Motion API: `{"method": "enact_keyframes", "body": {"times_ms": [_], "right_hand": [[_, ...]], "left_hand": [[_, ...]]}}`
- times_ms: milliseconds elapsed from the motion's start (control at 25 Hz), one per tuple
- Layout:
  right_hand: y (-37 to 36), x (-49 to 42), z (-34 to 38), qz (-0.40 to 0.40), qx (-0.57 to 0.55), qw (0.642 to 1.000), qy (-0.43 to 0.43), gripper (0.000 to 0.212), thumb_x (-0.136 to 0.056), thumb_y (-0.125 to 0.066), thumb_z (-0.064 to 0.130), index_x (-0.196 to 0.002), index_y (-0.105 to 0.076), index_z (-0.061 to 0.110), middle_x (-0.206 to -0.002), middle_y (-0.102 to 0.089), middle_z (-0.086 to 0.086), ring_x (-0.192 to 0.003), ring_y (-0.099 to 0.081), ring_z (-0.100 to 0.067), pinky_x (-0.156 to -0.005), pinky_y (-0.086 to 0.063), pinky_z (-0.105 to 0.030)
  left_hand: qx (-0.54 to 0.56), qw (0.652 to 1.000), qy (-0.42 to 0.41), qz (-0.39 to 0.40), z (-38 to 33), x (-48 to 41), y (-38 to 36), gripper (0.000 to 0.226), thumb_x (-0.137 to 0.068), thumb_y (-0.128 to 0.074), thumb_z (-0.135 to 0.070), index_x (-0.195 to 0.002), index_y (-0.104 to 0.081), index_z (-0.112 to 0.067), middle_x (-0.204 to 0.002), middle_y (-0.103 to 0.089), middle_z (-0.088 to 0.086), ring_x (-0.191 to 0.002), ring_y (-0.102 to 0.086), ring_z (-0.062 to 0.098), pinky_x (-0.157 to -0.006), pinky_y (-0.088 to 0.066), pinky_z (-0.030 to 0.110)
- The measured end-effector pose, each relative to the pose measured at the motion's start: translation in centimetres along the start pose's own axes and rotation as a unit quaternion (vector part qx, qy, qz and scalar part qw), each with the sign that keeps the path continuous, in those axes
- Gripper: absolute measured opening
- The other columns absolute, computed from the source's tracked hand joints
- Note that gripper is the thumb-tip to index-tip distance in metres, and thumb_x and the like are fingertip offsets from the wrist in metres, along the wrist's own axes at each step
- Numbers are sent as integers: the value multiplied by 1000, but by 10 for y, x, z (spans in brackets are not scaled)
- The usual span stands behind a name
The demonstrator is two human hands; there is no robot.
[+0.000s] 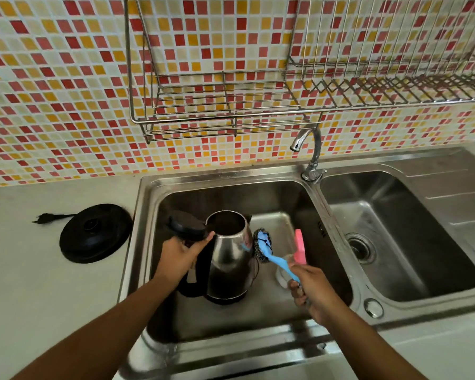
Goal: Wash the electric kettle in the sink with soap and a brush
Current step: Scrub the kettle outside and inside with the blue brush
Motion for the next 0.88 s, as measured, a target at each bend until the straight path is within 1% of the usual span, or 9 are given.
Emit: {"method": "enact_keyframes", "body": {"times_ms": [80,160,240,320,400,600,720,800,880], "right_hand": [[3,-4,-8,-8,13,1000,-14,22,-99,-48,23,-109,-61,7,-57,-44,-1,-39,-34,-6,-35,-26,-17],[4,-6,-13,-10,16,999,-26,22,-99,-48,22,-109,-61,7,-57,-45,-1,-39,-34,-6,-34,-26,-17],[3,-4,-14,-10,15,999,-32,19,-99,-48,22,-106,-61,10,-56,-43,-1,-37,-33,-5,-34,-24,-16],[2,-3,-15,-14,12,999,-34,16,-99,-48,21,-103,-61,13,-53,-42,0,-35,-32,-5,-35,-22,-14],[3,-3,-16,-17,19,999,-34,16,-98,-49,21,-103,-62,13,-52,-42,1,-35,-32,-5,-36,-22,-14],[3,-2,-15,-17,30,999,-29,16,-98,-50,21,-105,-63,14,-52,-43,0,-35,-33,-6,-35,-24,-15],[4,-2,-16,-17,34,999,-30,17,-98,-51,20,-106,-63,13,-54,-44,-1,-35,-34,-6,-34,-26,-17],[7,-3,-19,-20,36,998,-37,18,-98,-51,21,-108,-62,12,-54,-45,-1,-35,-34,-6,-34,-27,-17],[7,-5,-21,-20,35,998,-41,19,-97,-51,21,-109,-62,12,-54,-45,-1,-35,-35,-6,-33,-27,-17]], "left_hand": [[6,1000,13,1,17,7,-6,45,-74,-82,-27,-39,-57,-16,-42,-60,9,-44,-60,14,-54,-49,23],[14,999,30,5,32,10,-8,30,-72,-83,-25,-53,-64,-11,-55,-68,15,-53,-65,17,-60,-53,31],[38,998,36,19,41,11,-8,15,-72,-83,-23,-74,-69,-18,-70,-75,1,-65,-68,3,-67,-56,29],[55,997,39,41,44,12,-10,22,-73,-83,-21,-88,-68,-27,-81,-75,-21,-79,-67,-10,-74,-52,21],[63,996,50,43,49,11,-10,29,-70,-84,-22,-94,-68,-28,-86,-73,-26,-87,-66,-11,-79,-50,19],[54,996,46,59,56,16,-7,71,-47,-86,-57,-105,-68,-21,-93,-74,-16,-94,-66,-5,-86,-49,18],[27,994,61,86,56,19,-5,52,-53,-94,-32,-96,-65,-22,-87,-73,-11,-91,-67,6,-91,-52,30],[-1,992,72,105,53,23,-5,34,-64,-90,-17,-89,-66,-19,-89,-71,6,-89,-64,21,-93,-52,42],[-42,985,72,148,55,30,-2,37,-61,-89,-35,-84,-70,-12,-86,-69,16,-85,-63,27,-92,-52,46]]}}
Point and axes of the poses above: each hand's wrist, its own x-axis away from the middle knuckle, its own y-axis out of the back of the hand, z = x × y, the point moved 6 cm from there along -x, towards the middle knuckle
